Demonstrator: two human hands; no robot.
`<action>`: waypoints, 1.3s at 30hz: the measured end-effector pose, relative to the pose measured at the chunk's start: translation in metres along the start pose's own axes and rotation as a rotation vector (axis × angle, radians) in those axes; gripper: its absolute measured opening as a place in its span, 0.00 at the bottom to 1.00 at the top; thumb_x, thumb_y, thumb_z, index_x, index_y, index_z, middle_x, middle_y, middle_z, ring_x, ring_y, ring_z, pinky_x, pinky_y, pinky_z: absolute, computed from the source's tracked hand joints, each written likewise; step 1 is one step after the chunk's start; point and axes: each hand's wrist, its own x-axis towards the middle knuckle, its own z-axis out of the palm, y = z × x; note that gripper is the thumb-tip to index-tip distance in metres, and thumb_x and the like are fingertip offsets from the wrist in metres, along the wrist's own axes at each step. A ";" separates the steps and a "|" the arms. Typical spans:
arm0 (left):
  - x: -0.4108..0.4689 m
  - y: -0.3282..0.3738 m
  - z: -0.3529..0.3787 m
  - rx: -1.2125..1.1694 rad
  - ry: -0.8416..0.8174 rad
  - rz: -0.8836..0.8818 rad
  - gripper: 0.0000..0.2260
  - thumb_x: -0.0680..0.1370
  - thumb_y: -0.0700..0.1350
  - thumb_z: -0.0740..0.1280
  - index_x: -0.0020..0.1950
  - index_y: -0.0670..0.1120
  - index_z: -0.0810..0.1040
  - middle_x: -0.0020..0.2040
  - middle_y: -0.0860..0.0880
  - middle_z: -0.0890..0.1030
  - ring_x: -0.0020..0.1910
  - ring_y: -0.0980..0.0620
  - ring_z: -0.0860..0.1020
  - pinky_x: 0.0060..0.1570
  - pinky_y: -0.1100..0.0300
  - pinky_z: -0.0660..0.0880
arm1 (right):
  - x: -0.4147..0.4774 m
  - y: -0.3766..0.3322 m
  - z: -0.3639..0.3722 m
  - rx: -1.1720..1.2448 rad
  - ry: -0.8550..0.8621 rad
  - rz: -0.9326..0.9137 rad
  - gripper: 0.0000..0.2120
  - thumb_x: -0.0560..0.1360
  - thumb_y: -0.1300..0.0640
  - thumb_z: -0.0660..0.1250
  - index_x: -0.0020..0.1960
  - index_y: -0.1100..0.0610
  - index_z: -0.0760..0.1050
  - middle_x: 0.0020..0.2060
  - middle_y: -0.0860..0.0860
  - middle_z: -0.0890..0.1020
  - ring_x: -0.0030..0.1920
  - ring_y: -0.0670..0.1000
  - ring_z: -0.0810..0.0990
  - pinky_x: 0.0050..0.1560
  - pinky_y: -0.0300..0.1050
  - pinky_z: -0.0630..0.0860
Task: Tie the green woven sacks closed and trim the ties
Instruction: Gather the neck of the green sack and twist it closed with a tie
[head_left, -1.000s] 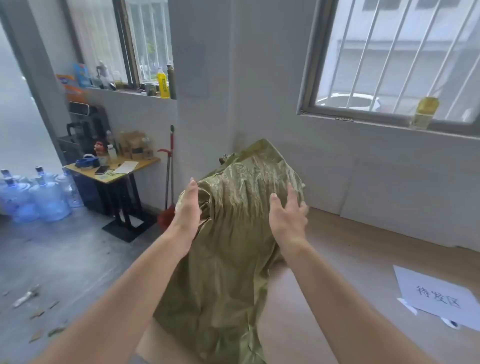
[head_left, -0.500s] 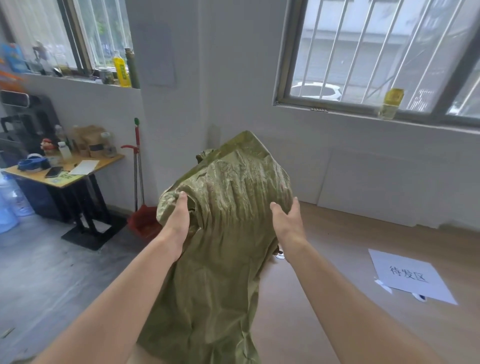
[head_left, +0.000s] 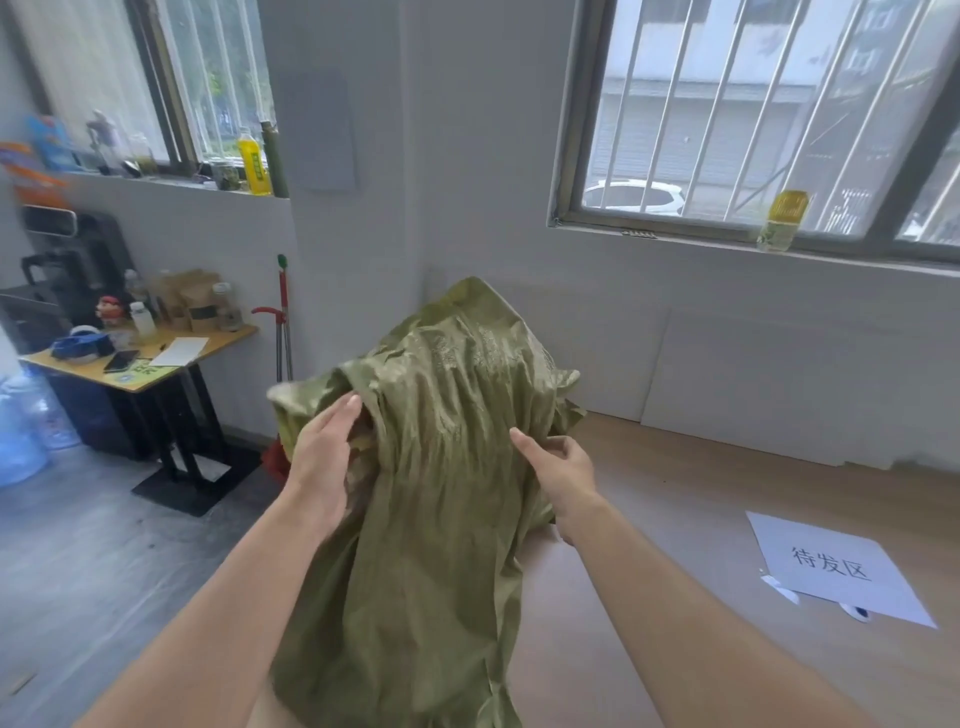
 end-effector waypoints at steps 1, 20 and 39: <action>0.000 0.005 -0.001 0.024 -0.031 0.069 0.16 0.83 0.50 0.65 0.69 0.47 0.79 0.61 0.47 0.85 0.64 0.45 0.81 0.66 0.44 0.74 | 0.000 0.000 0.002 -0.012 0.021 -0.013 0.37 0.58 0.28 0.79 0.60 0.46 0.78 0.62 0.49 0.80 0.60 0.53 0.80 0.64 0.54 0.77; -0.047 0.085 0.047 -0.046 -0.406 0.450 0.29 0.81 0.27 0.62 0.79 0.48 0.68 0.72 0.56 0.77 0.68 0.54 0.79 0.68 0.51 0.76 | -0.058 -0.072 -0.031 0.525 0.028 -0.214 0.21 0.80 0.73 0.55 0.54 0.48 0.75 0.53 0.57 0.83 0.50 0.59 0.85 0.54 0.60 0.85; -0.167 0.024 0.259 -0.138 -0.478 0.479 0.32 0.77 0.23 0.61 0.76 0.49 0.72 0.70 0.57 0.79 0.68 0.58 0.78 0.67 0.55 0.76 | -0.089 -0.060 -0.285 0.726 0.104 -0.288 0.26 0.81 0.74 0.54 0.65 0.48 0.75 0.54 0.54 0.84 0.49 0.55 0.85 0.36 0.47 0.85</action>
